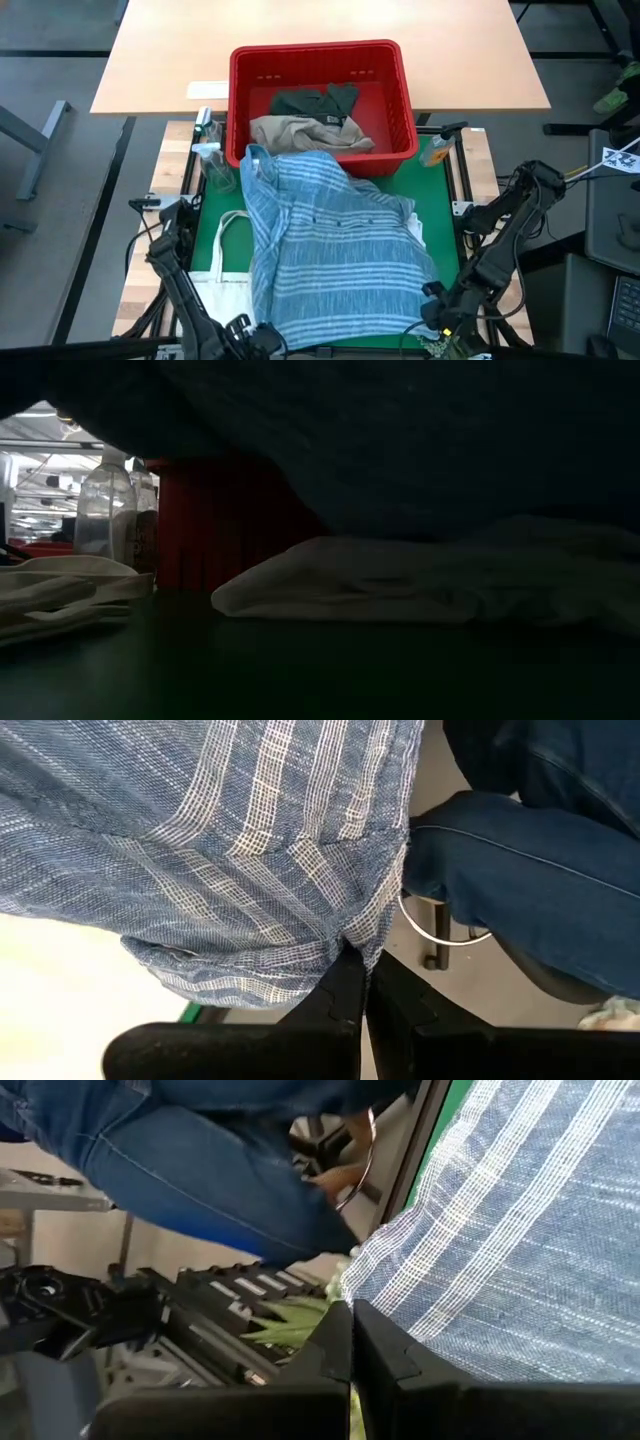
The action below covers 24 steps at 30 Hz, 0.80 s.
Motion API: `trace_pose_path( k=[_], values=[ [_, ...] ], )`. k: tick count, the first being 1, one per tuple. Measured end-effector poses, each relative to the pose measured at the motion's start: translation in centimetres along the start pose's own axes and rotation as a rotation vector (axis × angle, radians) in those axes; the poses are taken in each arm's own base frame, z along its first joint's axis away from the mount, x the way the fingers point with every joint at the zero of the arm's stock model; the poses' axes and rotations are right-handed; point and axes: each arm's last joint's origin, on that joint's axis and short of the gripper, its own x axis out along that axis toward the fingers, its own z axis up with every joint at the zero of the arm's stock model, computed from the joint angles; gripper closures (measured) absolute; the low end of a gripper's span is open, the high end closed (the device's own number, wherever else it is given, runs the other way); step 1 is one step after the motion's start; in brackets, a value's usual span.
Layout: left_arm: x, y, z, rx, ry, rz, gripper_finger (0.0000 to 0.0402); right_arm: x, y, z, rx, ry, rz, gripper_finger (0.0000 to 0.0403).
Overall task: Fold Laundry from Bin
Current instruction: Fold the blue checkered polo shirt
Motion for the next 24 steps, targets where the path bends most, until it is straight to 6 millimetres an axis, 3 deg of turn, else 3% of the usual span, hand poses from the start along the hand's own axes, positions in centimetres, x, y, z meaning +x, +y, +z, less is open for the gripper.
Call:
trace_pose_path(
  k=[9, 17, 24],
  values=[
    [2.9, -1.5, -0.5, -0.019, 0.022, -0.064, 0.0401, 0.8, 0.0, -0.1, 0.106, 0.097, 0.056, 0.0403],
    [4.3, -1.2, -0.2, -0.028, 0.007, -0.037, 0.0401, 0.8, 0.0, -0.1, 0.116, 0.107, 0.065, 0.0403],
    [5.5, -0.6, 0.4, -0.08, -0.024, 0.013, 0.0337, 0.8, 0.0, -0.1, 0.116, 0.107, 0.066, 0.0403]
  ],
)
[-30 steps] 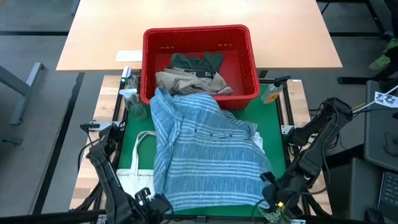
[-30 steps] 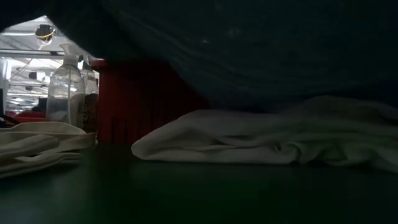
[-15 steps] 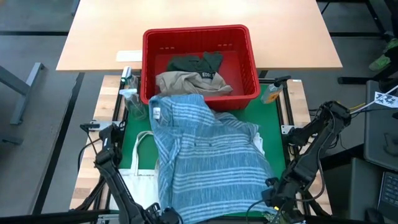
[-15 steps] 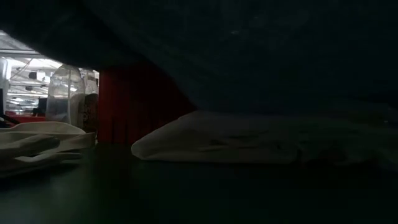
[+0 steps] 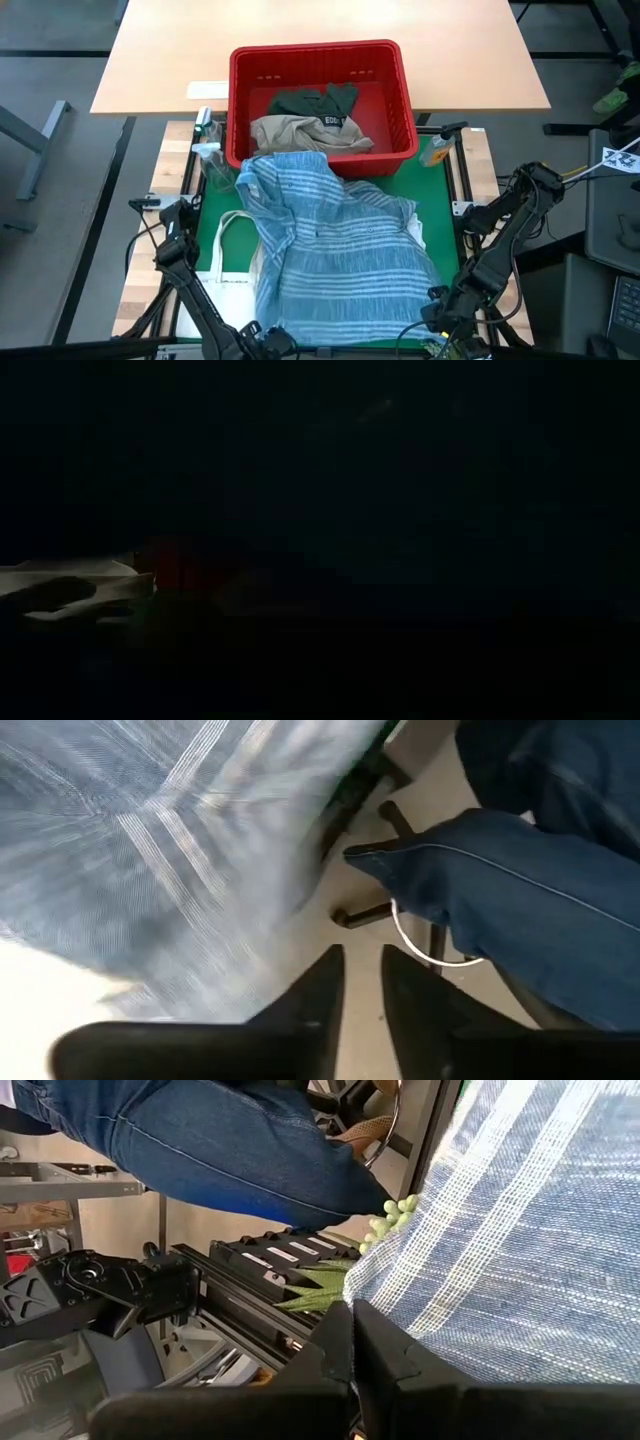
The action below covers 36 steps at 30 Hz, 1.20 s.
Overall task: Fold Laundry from Bin
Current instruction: Fold the blue checkered polo shirt
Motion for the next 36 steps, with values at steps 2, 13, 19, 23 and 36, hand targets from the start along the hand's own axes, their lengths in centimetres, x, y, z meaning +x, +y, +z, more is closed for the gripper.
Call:
trace_pose_path(
  k=[2, 13, 19, 23, 36],
  values=[
    [0.3, 0.2, 0.0, 0.003, 0.0, 0.012, 0.0311, 0.0, 0.0, 0.0, 0.0, 0.0, 0.0, 0.0403],
    [0.4, 2.3, 2.2, -0.054, -0.319, 0.213, 0.0245, 0.0, 0.0, 0.0, 0.0, 0.0, 0.0, 0.0403],
    [0.9, 4.0, 5.6, -0.104, -0.435, 0.363, 0.0245, 0.0, 0.0, 0.0, -0.003, 0.0, 0.0, 0.0403],
    [2.0, 5.1, 9.2, -0.139, -0.45, 0.432, 0.0245, 0.0, 0.0, 0.0, -0.004, -0.003, -0.003, 0.0403],
    [7.4, 11.5, 16.6, -0.104, -0.153, 0.742, 0.0268, 0.0, 0.0, 0.0, -0.024, -0.005, -0.007, 0.0403]
  ],
)
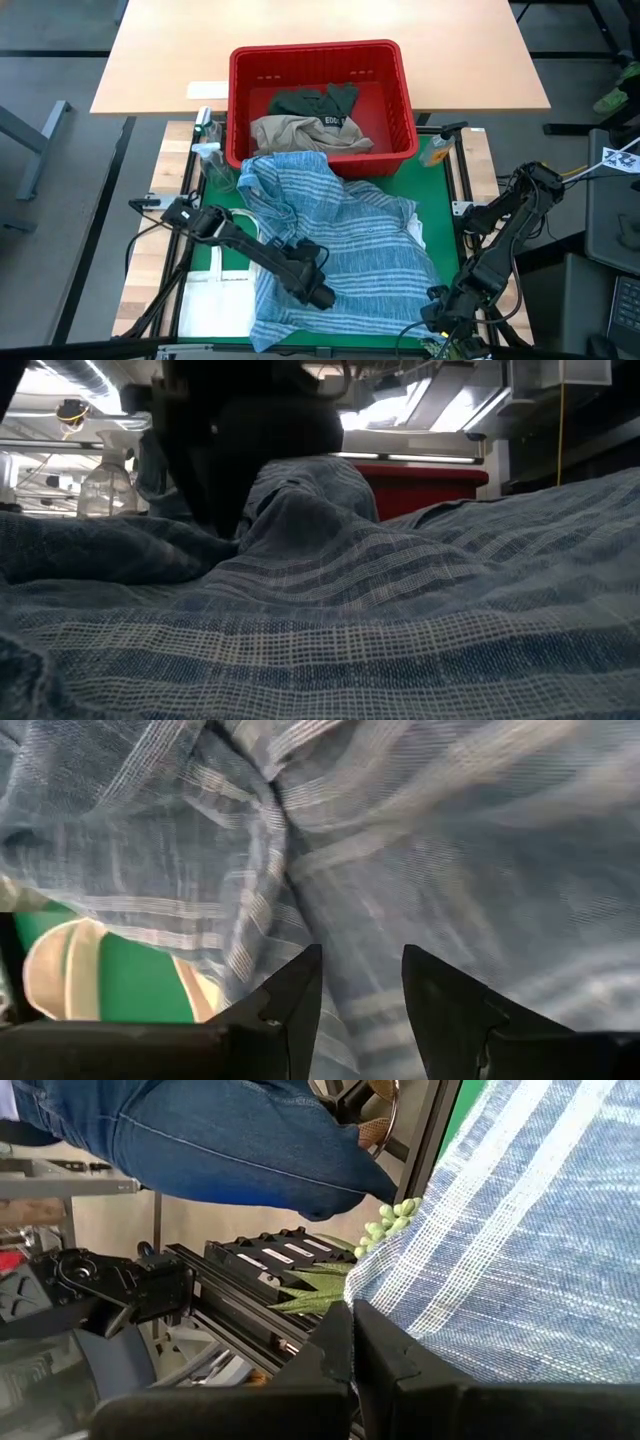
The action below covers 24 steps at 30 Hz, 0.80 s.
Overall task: Fold Laundry from Bin
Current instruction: Fold the blue checkered polo shirt
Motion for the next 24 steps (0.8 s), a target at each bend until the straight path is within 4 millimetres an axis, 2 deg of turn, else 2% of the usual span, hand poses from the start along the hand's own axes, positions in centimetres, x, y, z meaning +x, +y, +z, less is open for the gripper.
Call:
trace_pose_path(
  k=[8, 18, 24],
  values=[
    [1.4, 0.4, 1.7, 0.046, 0.014, 0.037, 0.0269, 0.0, 0.0, 0.0, -0.008, 0.002, -0.002, 0.0403],
    [1.2, 0.6, 3.5, 0.136, 0.064, 0.001, 0.0269, 0.0, 0.0, 0.0, -0.009, 0.001, -0.002, 0.0403],
    [2.0, 0.9, 4.4, 0.179, 0.068, 0.021, 0.0269, 0.0, 0.0, 0.0, -0.001, -0.012, -0.014, 0.0403]
  ],
)
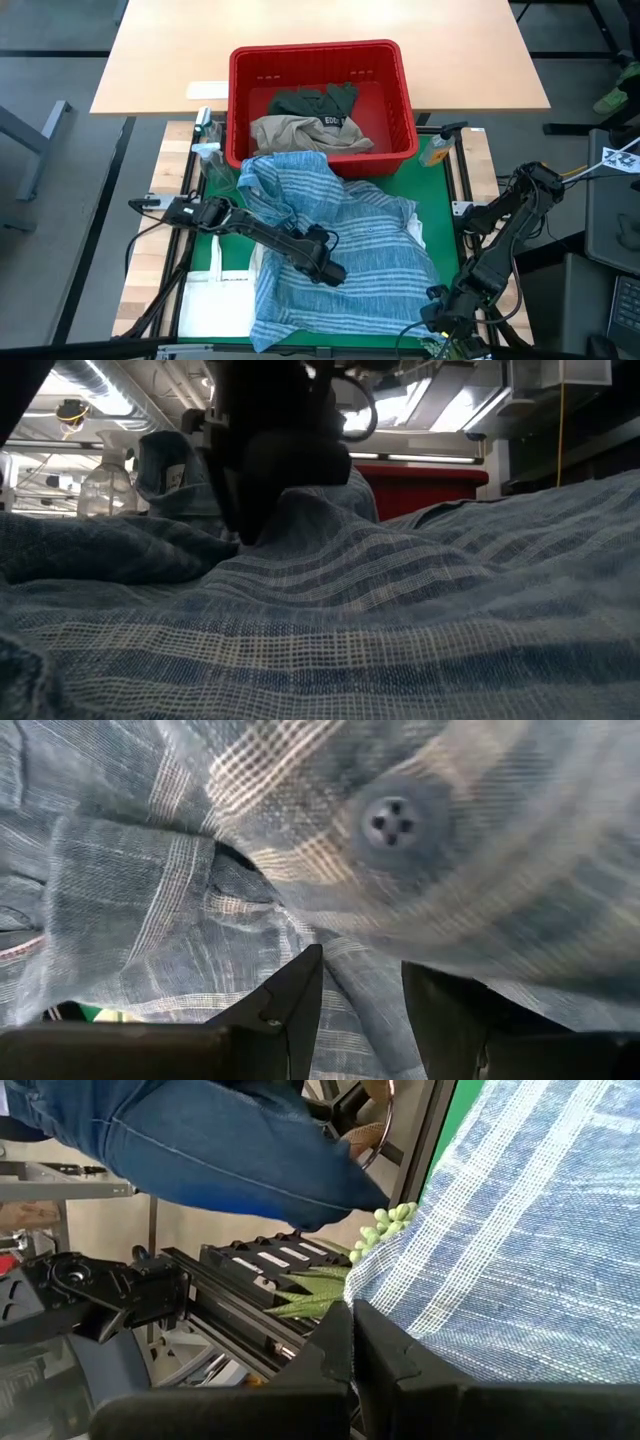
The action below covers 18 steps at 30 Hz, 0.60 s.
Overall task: Fold Laundry from Bin
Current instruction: Fold the blue checkered polo shirt
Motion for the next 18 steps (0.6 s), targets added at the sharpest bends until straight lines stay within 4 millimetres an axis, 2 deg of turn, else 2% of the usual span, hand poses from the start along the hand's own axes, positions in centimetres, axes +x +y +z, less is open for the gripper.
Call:
trace_pose_path(
  k=[10, 18],
  values=[
    [2.1, 0.1, -0.8, 0.022, 0.095, 0.051, 0.0269, 0.0, 0.0, 0.0, 0.002, -0.007, -0.007, 0.0403],
    [2.8, 0.1, -1.3, 0.04, 0.116, 0.078, 0.0269, 0.0, 0.0, 0.0, 0.003, -0.008, -0.007, 0.0403]
  ],
)
